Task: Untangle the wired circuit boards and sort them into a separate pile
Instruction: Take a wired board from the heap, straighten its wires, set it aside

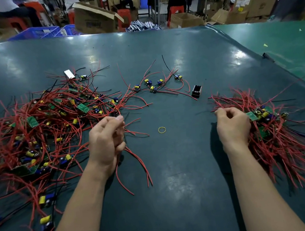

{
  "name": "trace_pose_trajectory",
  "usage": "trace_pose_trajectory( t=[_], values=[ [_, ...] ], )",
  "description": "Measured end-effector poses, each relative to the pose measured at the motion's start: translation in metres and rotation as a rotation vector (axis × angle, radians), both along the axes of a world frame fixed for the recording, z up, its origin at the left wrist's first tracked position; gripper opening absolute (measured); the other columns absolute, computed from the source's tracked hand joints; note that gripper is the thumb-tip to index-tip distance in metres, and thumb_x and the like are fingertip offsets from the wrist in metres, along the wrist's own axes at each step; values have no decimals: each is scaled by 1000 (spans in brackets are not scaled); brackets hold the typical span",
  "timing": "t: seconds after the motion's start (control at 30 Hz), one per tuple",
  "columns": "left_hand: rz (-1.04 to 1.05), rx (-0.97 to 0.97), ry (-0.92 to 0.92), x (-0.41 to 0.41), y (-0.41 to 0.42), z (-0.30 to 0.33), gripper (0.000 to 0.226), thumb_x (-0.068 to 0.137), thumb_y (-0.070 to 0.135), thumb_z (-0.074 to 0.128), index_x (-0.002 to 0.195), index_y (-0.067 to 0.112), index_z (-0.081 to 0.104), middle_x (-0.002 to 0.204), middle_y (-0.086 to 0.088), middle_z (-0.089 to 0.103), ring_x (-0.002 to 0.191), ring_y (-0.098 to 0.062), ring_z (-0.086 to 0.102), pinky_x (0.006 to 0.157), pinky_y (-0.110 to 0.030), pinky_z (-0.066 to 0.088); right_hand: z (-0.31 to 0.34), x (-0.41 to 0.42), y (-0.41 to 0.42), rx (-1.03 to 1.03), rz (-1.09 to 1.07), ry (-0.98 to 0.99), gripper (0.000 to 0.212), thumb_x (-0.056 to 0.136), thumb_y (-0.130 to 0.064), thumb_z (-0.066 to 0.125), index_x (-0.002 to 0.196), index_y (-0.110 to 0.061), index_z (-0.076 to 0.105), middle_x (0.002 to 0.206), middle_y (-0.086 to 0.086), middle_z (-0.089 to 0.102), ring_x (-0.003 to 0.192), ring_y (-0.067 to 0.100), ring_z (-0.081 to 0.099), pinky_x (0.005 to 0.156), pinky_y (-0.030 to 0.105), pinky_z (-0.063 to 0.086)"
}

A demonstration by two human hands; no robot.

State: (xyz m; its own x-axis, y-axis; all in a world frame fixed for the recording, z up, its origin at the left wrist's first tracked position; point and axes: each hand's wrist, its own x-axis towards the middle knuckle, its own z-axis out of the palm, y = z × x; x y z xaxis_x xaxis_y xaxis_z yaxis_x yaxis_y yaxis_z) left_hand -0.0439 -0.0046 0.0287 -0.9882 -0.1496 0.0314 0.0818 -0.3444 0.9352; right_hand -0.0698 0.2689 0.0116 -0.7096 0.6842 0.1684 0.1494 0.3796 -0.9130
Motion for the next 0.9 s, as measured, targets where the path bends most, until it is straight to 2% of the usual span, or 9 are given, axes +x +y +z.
trace_pose_trajectory(
  t=[0.07,0.2,0.33,0.43,0.5,0.57,0.67,0.77,0.9],
  values=[
    [160,-272,53,1,3,-4,33,92,13,63,61,17,54,50,8,39,41,-6,31,40,-19,27,-1,2,-1,29,63,-4,20,90,-27,60,73,-16,64,65,-5,59,71,22,56,66,26,37],
    [465,-876,152,4,1,-10,22,88,25,69,70,16,60,58,7,55,51,-5,49,54,-20,41,-1,10,-19,105,219,39,29,93,-29,59,68,-18,66,62,-8,62,63,13,57,63,26,38],
    [791,-1227,165,6,-14,-5,14,88,28,62,81,16,63,80,-6,65,82,-30,56,64,-32,37,-1,19,-42,153,417,64,40,96,-33,58,59,-17,64,55,-7,63,49,0,53,49,12,37],
    [878,-1397,-28,1,-42,-5,22,87,28,59,101,12,66,103,-18,62,103,-38,49,79,-42,38,-1,26,-57,213,528,69,46,96,-32,60,55,-10,63,42,-14,54,42,2,49,47,14,34],
    [874,-1427,-262,0,-63,-5,33,85,29,60,113,12,63,120,-22,54,116,-40,41,93,-47,36,-2,28,-63,252,577,69,52,95,-33,61,53,-3,59,41,-4,52,41,11,47,51,27,40],
    [836,-1456,-403,1,-75,-7,38,85,28,61,119,11,62,129,-21,51,122,-39,38,100,-50,32,-1,30,-66,281,604,87,56,95,-34,60,53,3,55,46,11,53,49,29,50,56,36,42],
    [761,-1592,-469,0,-74,-12,31,89,27,59,113,10,69,123,-20,56,118,-39,42,97,-48,31,-1,28,-67,301,609,81,58,96,-35,59,56,6,55,52,22,53,56,38,52,58,41,47],
    [741,-1629,-523,-4,-75,-13,31,91,34,58,110,13,70,115,-19,59,112,-39,49,95,-47,33,-3,25,-68,312,599,41,58,96,-38,58,53,1,54,51,19,54,56,38,53,60,42,49],
    [722,-1619,-517,-10,-77,-12,42,94,42,52,125,14,58,128,-19,56,120,-38,46,99,-49,31,-4,22,-68,301,563,33,59,94,-40,58,49,-4,44,49,16,51,56,37,50,58,41,48]
  ],
)
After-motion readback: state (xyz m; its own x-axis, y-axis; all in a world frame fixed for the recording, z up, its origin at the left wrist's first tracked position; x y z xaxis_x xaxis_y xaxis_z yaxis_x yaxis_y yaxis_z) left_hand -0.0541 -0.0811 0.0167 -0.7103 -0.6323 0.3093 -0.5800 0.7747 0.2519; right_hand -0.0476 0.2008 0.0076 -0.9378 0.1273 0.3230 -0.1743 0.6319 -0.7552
